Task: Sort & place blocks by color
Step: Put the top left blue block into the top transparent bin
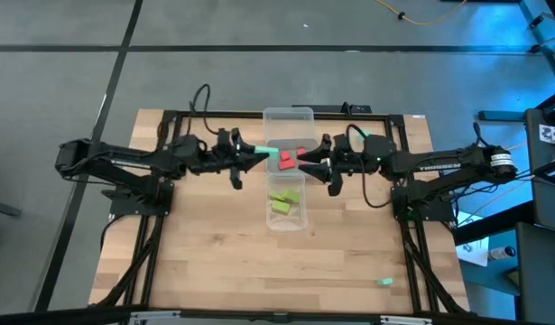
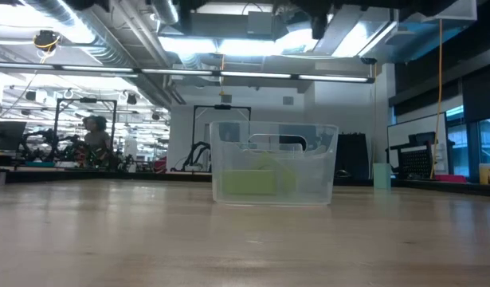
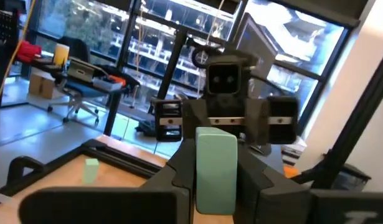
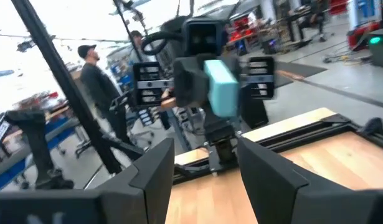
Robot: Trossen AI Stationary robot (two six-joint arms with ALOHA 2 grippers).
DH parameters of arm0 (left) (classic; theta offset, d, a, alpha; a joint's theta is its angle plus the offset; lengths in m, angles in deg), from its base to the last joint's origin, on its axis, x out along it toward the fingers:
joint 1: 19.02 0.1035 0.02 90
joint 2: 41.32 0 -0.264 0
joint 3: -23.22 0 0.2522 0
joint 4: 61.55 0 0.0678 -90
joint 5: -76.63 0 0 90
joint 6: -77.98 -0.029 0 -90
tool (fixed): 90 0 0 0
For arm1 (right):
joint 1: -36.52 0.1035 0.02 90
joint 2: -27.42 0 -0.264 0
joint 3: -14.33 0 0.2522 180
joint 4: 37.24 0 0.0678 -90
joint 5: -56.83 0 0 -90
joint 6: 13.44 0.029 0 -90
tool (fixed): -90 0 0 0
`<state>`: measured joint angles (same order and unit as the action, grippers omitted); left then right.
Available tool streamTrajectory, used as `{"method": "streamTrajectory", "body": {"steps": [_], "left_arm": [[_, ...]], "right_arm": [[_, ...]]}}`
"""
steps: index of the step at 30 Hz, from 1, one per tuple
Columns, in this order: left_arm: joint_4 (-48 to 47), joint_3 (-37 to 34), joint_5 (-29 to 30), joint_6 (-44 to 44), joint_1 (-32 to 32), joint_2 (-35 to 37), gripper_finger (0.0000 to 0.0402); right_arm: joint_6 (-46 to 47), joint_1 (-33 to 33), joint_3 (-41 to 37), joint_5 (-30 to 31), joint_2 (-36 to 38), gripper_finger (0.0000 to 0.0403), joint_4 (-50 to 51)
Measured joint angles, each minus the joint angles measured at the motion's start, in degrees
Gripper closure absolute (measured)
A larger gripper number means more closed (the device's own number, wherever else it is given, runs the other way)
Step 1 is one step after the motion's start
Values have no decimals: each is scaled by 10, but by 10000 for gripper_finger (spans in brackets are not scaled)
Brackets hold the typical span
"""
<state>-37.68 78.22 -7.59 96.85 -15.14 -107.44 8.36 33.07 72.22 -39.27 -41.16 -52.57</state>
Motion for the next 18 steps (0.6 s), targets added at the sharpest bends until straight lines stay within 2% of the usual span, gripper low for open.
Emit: {"method": "streamTrajectory", "body": {"steps": [7,18], "left_arm": [[1,57,-58,0,9,-75,354],[-11,62,-79,4,9,-83,354]], "right_arm": [[-11,-1,52,-11,-65,224,25],[3,-2,55,-11,-64,197,18]]}}
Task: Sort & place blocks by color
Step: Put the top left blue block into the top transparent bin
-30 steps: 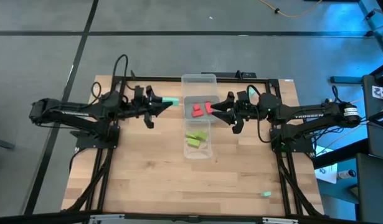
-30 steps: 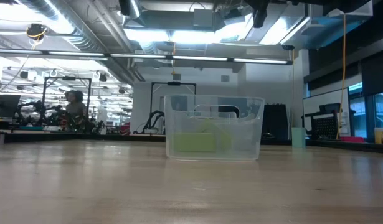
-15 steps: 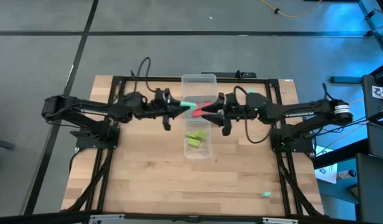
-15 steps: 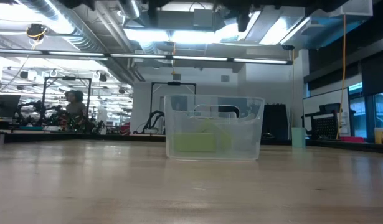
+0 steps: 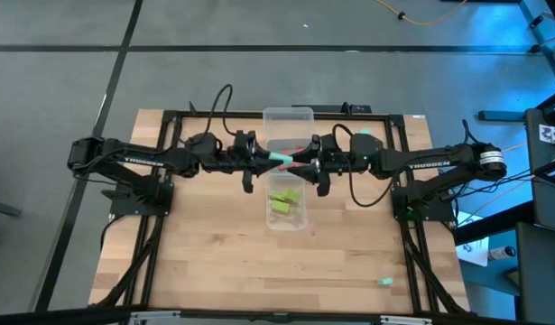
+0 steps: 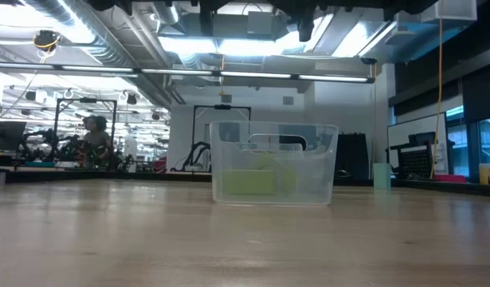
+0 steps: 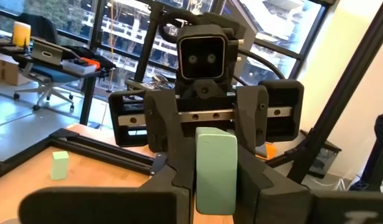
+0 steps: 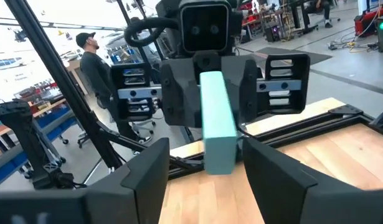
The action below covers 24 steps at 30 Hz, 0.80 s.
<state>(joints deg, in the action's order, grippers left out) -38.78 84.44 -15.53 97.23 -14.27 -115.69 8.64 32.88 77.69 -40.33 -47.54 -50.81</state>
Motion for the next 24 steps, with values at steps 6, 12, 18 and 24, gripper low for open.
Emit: {"method": "streamTrajectory", "body": {"steps": [6,12,18,24], "left_arm": [[0,0,-1,0,0,0,354],[-1,0,-1,0,0,0,354],[-1,0,1,4,0,1,354],[-13,0,11,30,1,1,302]], "right_arm": [[2,0,0,14,0,202,2],[1,0,0,15,0,278,2],[-2,1,0,13,0,347,2],[2,1,0,12,0,347,5]]}}
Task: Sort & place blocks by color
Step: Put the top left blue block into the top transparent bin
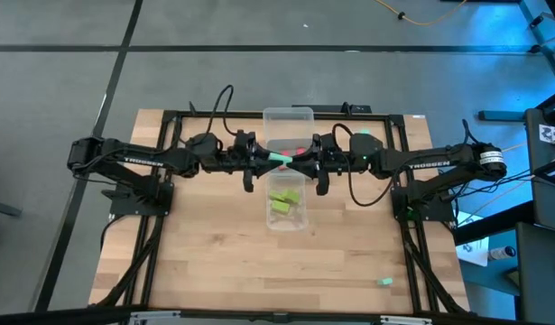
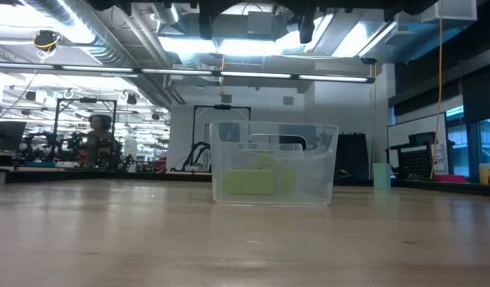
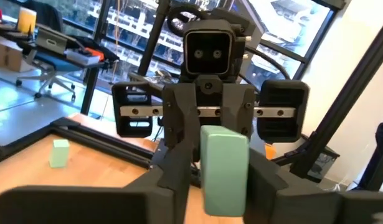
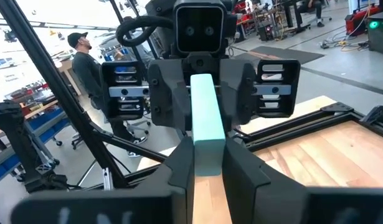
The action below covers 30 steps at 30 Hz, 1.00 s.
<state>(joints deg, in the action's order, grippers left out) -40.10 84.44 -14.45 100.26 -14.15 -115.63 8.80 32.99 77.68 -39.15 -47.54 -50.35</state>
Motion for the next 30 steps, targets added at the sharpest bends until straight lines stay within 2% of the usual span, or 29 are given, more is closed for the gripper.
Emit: {"method": "streamTrajectory", "body": {"steps": [4,8,12,18,25,30], "left_arm": [[-11,0,-24,1,13,9,262],[-77,0,-54,8,39,47,246],[-161,0,-70,-7,69,102,242],[-236,0,-71,-64,120,208,241],[-273,-1,-71,-78,121,302,245],[-275,-5,-44,-81,108,314,245]], "right_arm": [[-1,-1,0,-1,5,347,10],[-16,-14,0,-2,33,347,67],[-43,-36,0,-1,79,347,140],[-91,-67,0,-1,163,347,247],[-119,-75,-18,-2,240,347,254],[-120,-75,-21,-2,253,347,250]]}}
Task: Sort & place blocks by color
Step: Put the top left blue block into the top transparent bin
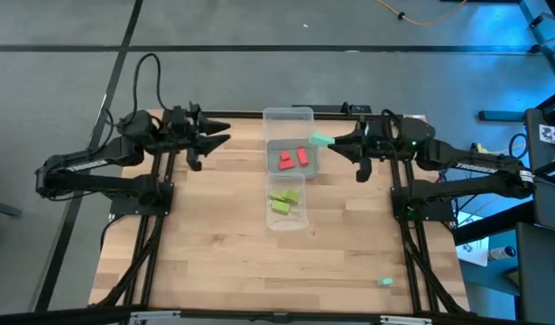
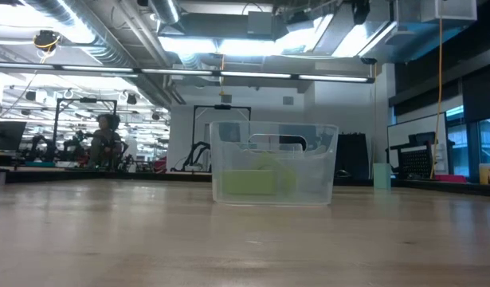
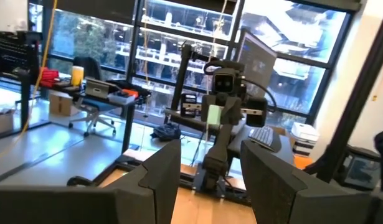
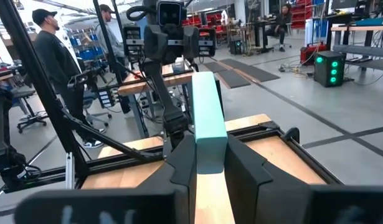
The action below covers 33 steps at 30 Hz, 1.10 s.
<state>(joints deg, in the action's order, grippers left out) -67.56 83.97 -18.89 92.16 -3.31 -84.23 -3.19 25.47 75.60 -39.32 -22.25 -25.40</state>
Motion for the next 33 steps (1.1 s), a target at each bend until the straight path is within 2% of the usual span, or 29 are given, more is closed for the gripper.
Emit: {"method": "streamTrajectory", "body": {"steps": [8,11,15,21,28,33], "left_arm": [[0,0,4,-8,0,0,245],[6,0,4,-4,0,0,245],[9,0,4,4,0,0,245],[9,0,4,8,0,0,245],[9,-1,10,22,0,-2,245],[10,-1,38,22,0,-2,245]], "right_arm": [[30,0,-1,0,-8,347,-2],[59,-12,14,-4,-38,347,28],[42,-54,89,-26,-123,347,118],[10,-157,212,-28,-294,347,259],[45,-251,249,1,-463,347,259],[88,-275,250,-3,-552,347,228]]}}
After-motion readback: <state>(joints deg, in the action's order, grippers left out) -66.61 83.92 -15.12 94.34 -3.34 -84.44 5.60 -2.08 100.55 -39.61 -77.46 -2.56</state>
